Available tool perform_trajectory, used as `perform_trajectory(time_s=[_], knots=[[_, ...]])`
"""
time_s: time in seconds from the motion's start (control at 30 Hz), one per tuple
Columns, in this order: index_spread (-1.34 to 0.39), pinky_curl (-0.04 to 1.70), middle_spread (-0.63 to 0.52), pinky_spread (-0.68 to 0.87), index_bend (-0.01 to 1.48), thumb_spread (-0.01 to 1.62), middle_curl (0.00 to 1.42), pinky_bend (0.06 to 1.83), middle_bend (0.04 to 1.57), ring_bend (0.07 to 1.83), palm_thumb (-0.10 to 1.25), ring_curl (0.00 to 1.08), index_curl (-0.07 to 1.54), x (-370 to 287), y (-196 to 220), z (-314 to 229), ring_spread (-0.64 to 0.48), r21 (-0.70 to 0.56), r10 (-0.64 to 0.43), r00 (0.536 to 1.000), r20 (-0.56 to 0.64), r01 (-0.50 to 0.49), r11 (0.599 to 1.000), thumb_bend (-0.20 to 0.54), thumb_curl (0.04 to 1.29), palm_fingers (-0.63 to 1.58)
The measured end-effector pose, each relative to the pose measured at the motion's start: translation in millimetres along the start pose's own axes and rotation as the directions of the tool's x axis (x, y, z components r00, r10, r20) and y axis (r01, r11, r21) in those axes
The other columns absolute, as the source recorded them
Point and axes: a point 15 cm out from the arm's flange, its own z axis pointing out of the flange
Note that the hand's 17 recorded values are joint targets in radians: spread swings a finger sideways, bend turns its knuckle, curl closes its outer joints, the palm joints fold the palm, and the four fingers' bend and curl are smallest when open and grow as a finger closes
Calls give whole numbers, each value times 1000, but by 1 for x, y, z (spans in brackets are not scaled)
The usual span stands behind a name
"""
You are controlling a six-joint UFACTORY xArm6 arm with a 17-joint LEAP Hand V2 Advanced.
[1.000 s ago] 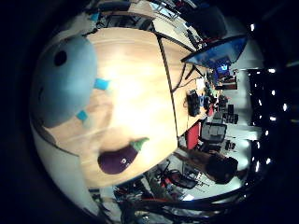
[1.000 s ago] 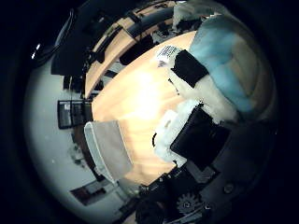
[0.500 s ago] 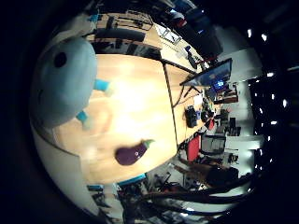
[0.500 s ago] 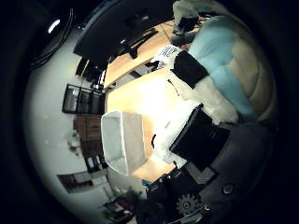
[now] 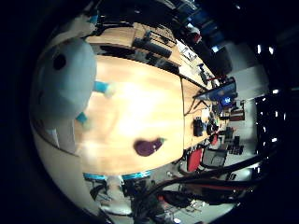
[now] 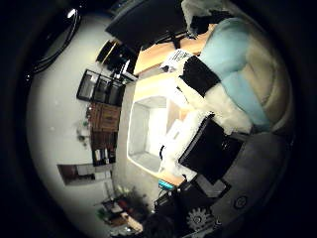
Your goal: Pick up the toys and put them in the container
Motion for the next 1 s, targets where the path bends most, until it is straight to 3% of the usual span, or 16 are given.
perform_trajectory(time_s=[0.6,1.0], knots=[[-628,489,-373,-531,193,1333,862,1056,693,1097,776,597,855,-168,26,32,-332,-73,-247,964,94,254,964,-10,311,1078],[-630,501,-373,-533,190,1334,870,1041,690,1095,776,602,871,-245,23,83,-329,-130,-333,935,119,347,929,-10,311,1076]])
